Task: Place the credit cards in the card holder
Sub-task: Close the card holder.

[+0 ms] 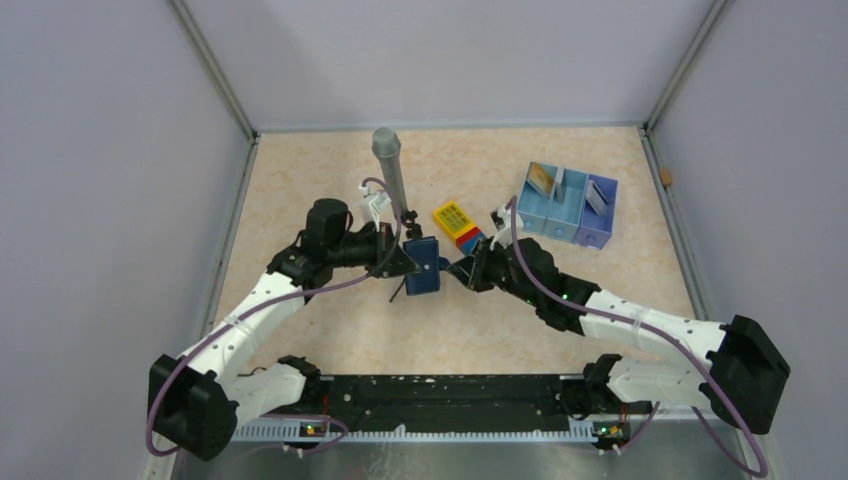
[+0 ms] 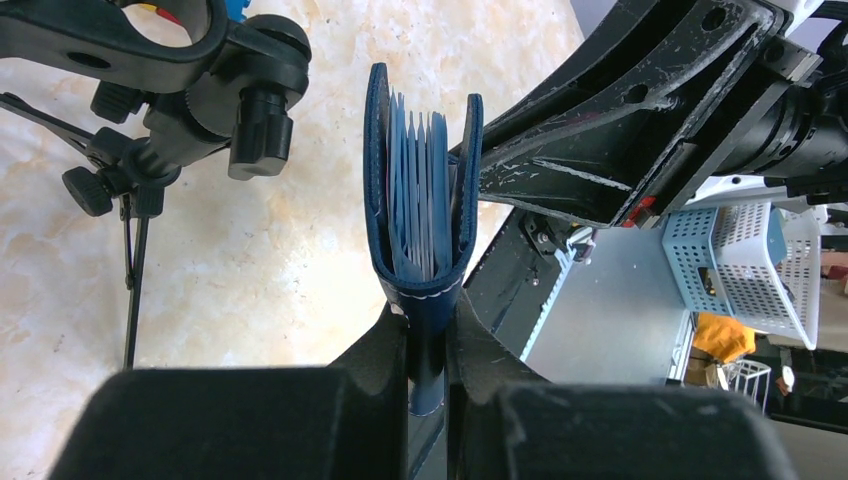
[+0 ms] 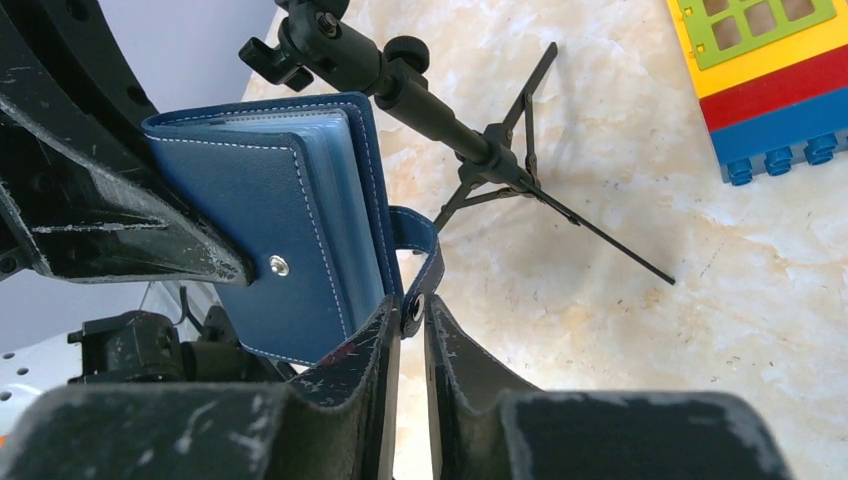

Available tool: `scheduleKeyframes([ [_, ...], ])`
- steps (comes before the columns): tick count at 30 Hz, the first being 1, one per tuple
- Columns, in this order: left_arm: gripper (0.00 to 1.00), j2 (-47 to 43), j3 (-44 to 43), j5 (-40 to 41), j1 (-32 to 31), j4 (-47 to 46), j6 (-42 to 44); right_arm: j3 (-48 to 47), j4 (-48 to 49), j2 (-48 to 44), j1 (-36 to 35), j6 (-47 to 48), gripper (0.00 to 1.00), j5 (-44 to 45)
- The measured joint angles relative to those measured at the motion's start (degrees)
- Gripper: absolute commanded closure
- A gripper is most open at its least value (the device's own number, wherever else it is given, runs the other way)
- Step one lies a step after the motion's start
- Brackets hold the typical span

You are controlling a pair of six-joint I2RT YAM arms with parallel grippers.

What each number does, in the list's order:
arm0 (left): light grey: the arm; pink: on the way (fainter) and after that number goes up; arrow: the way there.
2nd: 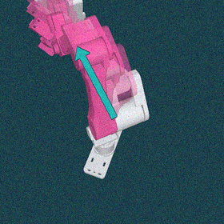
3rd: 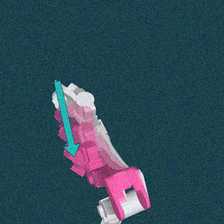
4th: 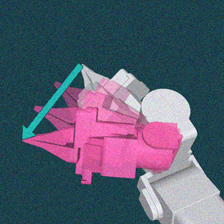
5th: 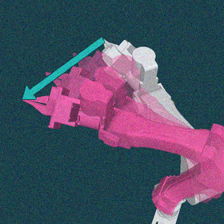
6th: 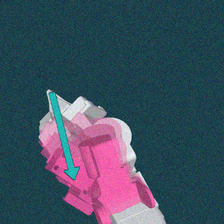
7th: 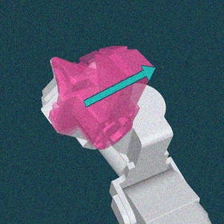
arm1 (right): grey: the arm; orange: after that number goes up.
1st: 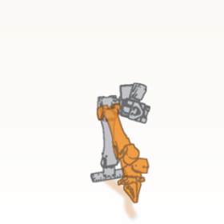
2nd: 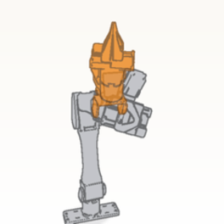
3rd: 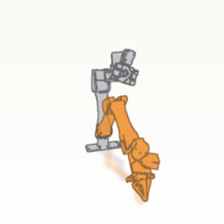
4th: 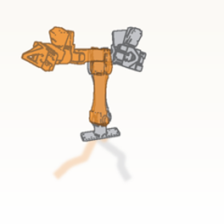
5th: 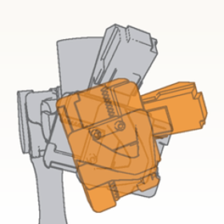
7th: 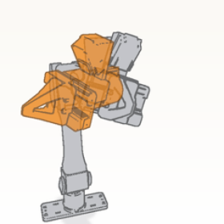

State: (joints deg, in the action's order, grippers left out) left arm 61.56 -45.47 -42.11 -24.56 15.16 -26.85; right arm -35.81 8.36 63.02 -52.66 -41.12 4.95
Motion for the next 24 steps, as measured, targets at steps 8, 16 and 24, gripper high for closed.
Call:
scheduleKeyframes([
  [8, 1.00, 0.0, 0.0, 1.1, 0.2, 0.3, 0.0, 0.0, 0.3, 0.0, 0.0, 0.0, 1.00, -0.5],
  [16, 1.00, 0.2, 0.0, 4.6, 0.2, 3.2, 0.9, -0.7, 3.1, 2.2, -0.9, 0.4, 1.00, -3.4],
  [24, 1.00, 0.4, 0.0, 6.1, 0.2, 3.9, 1.3, -5.9, 2.9, 9.3, -2.5, 1.0, 1.00, -3.3],
])
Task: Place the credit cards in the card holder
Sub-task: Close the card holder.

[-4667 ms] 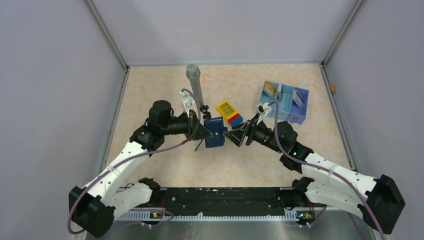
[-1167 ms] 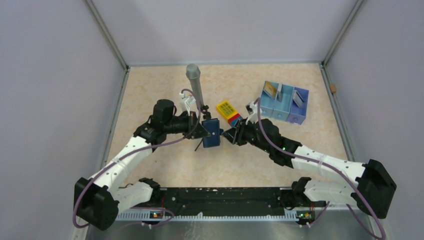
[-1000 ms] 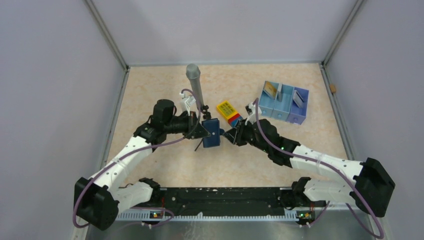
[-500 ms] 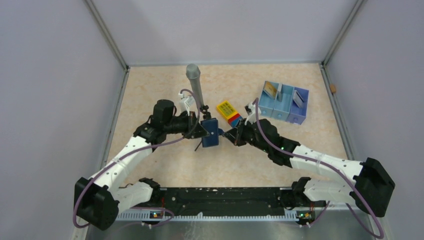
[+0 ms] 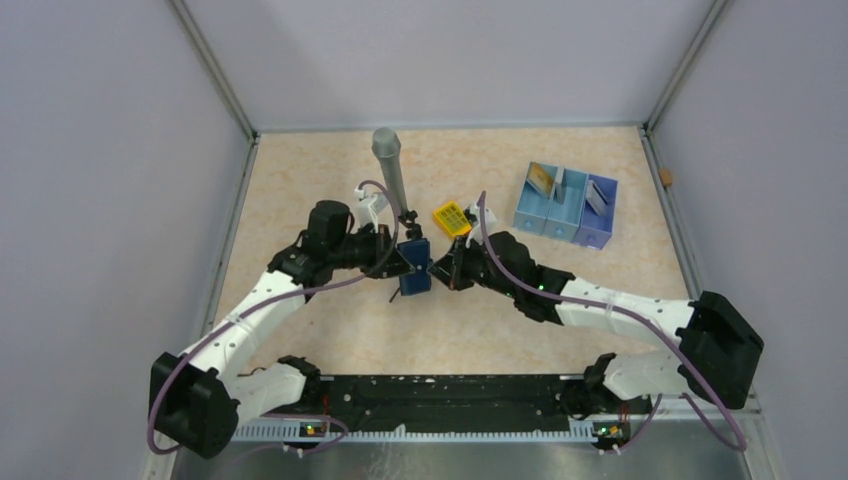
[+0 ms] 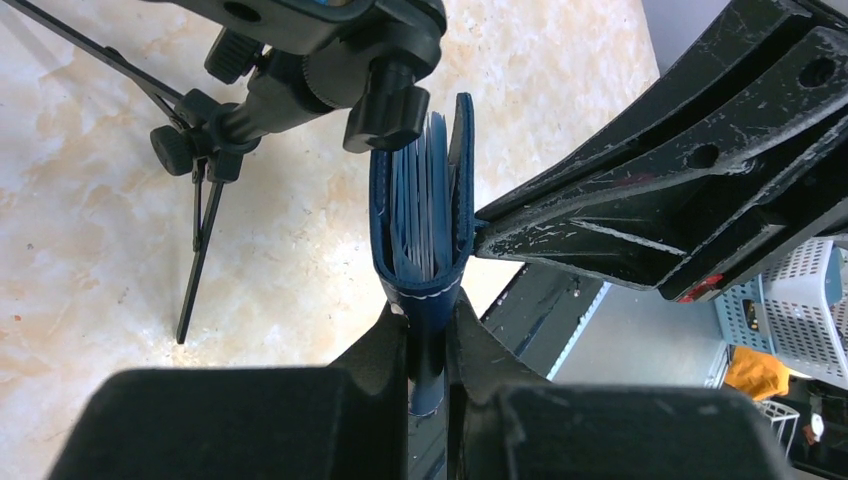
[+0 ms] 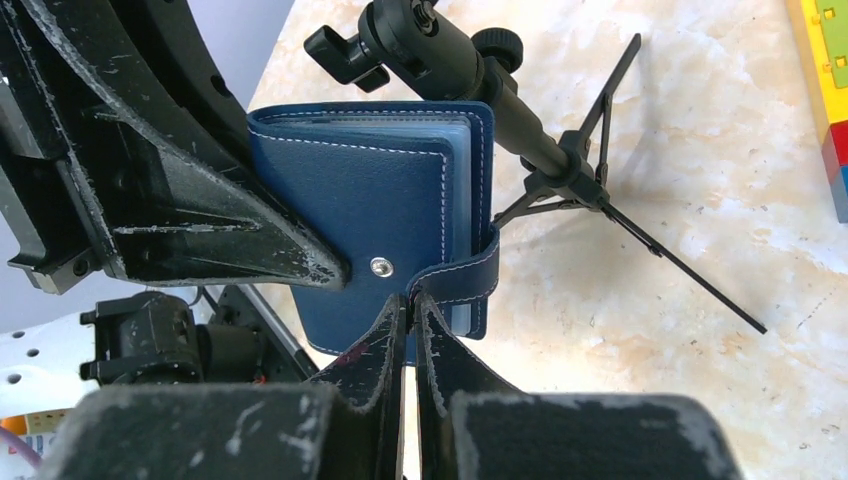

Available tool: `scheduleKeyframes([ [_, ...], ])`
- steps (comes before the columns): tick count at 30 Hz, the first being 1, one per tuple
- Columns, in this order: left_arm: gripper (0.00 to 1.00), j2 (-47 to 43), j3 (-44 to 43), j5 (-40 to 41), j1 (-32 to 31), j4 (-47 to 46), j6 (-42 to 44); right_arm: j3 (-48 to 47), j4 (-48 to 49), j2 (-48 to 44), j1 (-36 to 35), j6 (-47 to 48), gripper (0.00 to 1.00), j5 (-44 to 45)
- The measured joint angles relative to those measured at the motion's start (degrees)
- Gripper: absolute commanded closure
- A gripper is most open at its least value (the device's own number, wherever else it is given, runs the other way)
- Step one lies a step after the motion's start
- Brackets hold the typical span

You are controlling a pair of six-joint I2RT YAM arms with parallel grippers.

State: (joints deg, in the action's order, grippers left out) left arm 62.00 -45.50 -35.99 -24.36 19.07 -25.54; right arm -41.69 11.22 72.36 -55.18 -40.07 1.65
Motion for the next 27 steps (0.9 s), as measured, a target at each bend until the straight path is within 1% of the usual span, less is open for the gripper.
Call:
scheduleKeyframes([
  [27, 1.00, 1.4, 0.0, 2.5, 0.0, 1.7, 0.4, -5.4, -1.2, 6.8, -0.7, 0.0, 1.00, -0.1],
])
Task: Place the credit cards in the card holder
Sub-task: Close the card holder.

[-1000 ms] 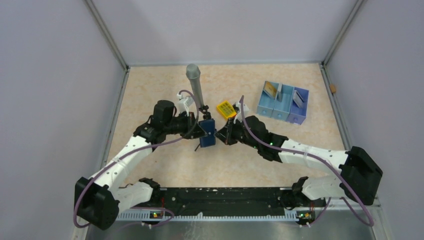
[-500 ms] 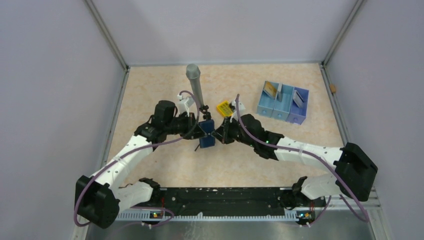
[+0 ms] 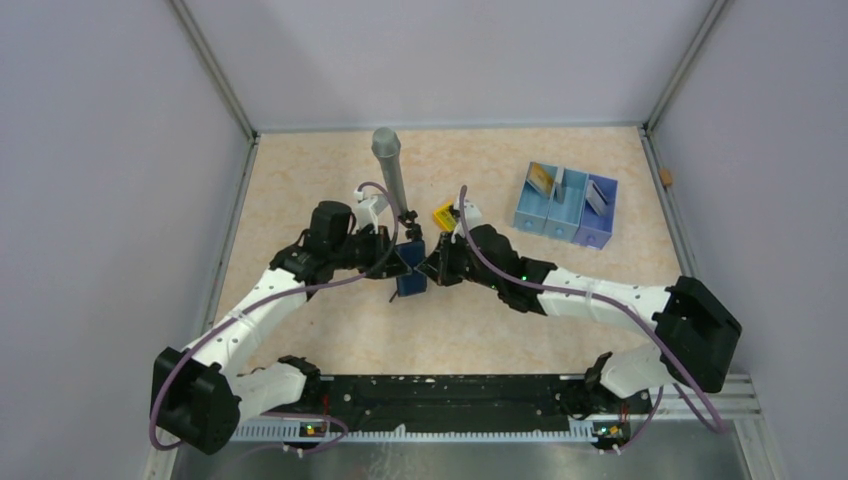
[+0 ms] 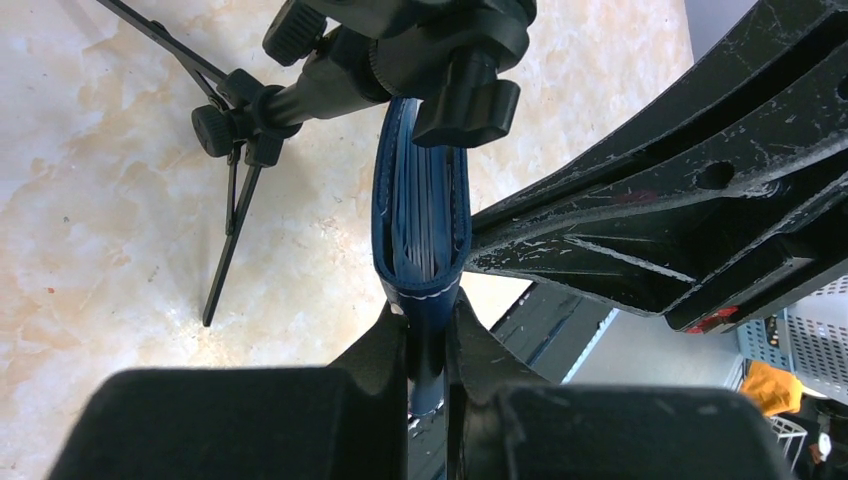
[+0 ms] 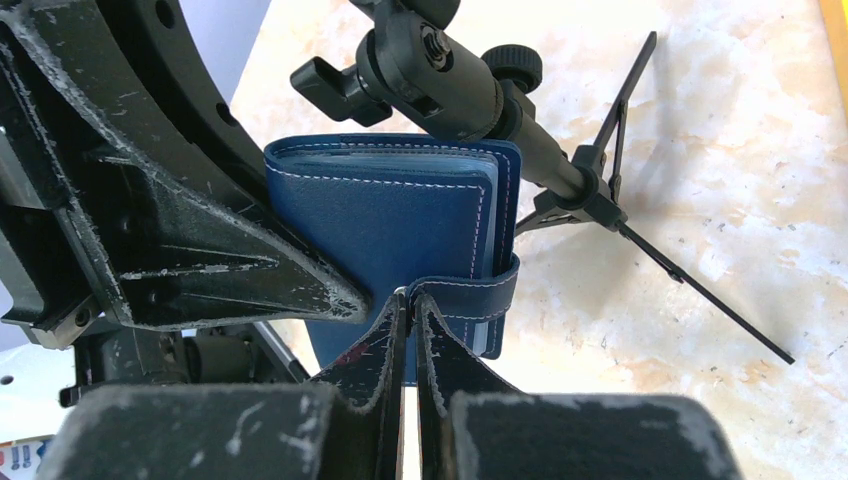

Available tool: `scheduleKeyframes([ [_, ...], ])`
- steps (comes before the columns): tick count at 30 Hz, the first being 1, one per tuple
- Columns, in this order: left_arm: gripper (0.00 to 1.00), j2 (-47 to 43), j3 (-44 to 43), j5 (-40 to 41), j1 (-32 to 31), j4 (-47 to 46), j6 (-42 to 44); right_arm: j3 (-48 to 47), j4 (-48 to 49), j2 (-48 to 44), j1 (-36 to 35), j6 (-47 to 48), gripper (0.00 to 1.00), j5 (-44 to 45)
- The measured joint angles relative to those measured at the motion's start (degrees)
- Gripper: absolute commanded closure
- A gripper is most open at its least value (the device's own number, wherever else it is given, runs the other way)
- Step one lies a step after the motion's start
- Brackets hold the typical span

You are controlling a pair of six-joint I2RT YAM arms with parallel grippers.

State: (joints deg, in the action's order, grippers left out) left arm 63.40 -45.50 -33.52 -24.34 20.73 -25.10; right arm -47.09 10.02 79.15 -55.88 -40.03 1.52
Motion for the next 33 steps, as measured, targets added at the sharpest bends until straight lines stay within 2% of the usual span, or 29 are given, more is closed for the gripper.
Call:
scheduleKeyframes([
  [18, 1.00, 0.5, 0.2, 4.6, 0.8, 1.4, 1.1, -7.5, -4.7, 7.6, -0.3, -1.1, 1.00, 0.6],
  [33, 1.00, 0.5, 0.9, 6.4, 0.9, 2.9, 1.1, -10.1, -7.2, 11.2, -0.3, -9.3, 1.00, -0.1],
])
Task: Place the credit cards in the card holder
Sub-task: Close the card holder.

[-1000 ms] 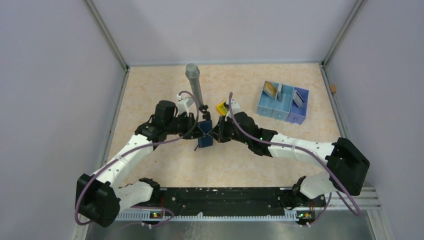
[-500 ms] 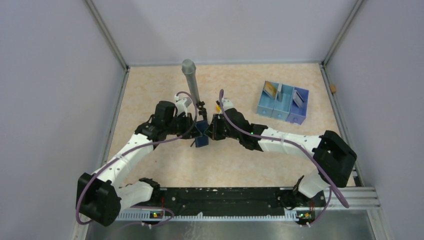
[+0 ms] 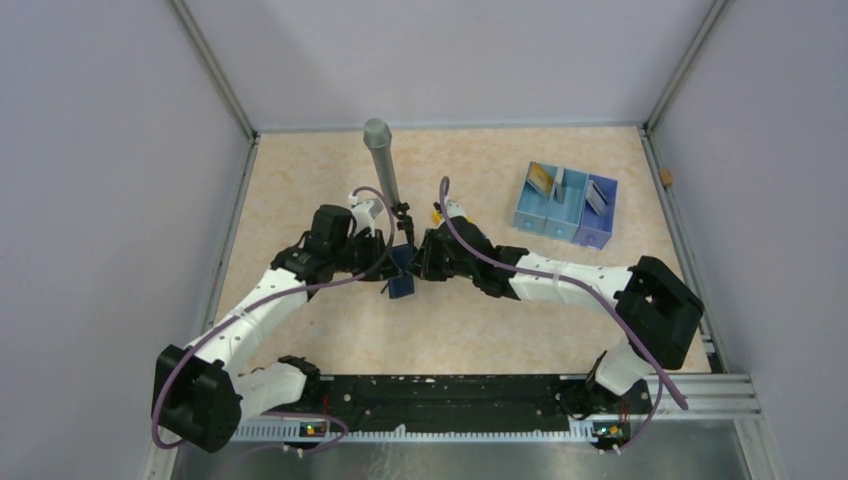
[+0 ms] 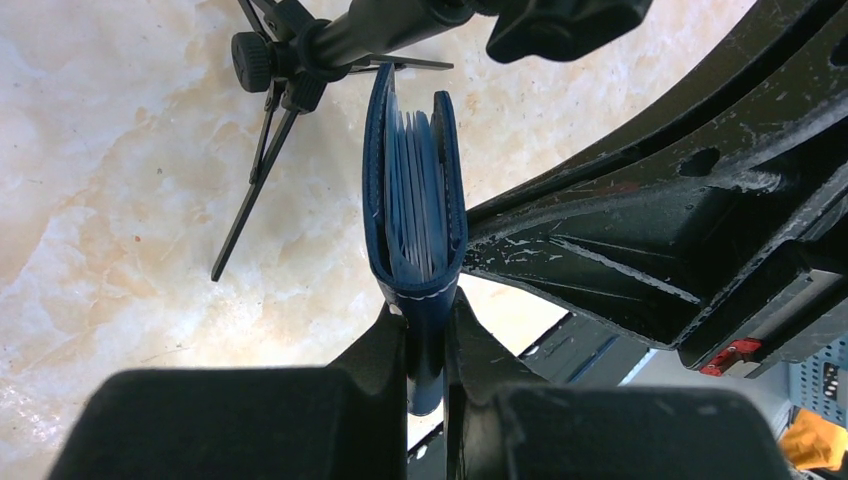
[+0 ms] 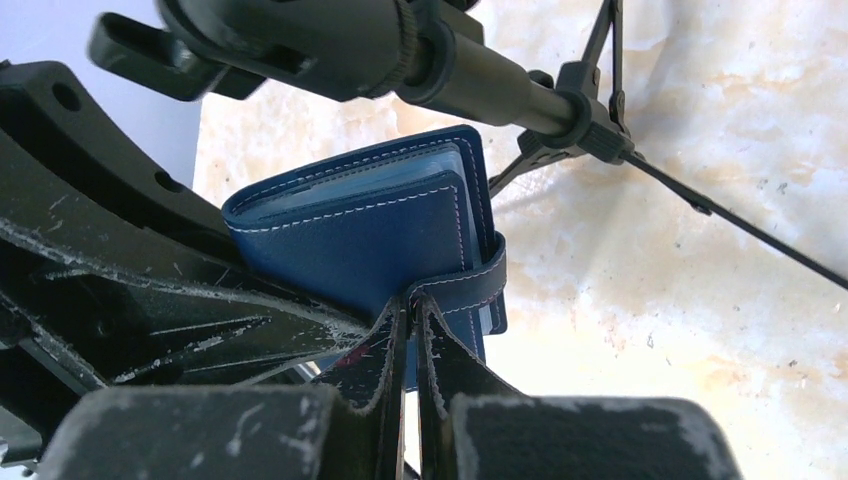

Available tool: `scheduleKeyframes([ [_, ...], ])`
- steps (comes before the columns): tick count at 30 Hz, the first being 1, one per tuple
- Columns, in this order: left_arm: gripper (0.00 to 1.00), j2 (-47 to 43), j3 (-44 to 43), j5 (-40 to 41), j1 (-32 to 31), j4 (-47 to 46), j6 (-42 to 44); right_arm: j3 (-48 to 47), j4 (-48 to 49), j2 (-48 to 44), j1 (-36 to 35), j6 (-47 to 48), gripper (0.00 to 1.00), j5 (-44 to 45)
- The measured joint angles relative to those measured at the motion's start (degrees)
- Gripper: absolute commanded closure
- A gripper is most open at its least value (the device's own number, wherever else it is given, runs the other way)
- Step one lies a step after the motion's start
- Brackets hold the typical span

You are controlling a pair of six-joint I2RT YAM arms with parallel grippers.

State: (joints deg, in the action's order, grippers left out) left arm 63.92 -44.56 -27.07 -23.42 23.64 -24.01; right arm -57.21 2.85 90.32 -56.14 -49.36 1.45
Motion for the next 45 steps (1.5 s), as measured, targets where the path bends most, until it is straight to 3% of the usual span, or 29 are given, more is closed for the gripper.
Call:
scheduleKeyframes([
  [10, 1.00, 0.0, 0.2, 3.0, -3.2, 1.5, 0.1, 0.0, -3.3, 0.1, -0.6, -3.7, 1.00, -0.3],
  [32, 1.00, -1.2, 0.4, 3.7, -4.1, 4.9, 0.2, 0.5, -4.7, -0.4, -4.6, -9.0, 1.00, 5.0],
  [45, 1.00, -2.3, 0.5, 3.0, -4.5, 4.2, 0.7, 2.5, -3.6, -2.6, -4.9, -13.2, 0.92, 6.6],
])
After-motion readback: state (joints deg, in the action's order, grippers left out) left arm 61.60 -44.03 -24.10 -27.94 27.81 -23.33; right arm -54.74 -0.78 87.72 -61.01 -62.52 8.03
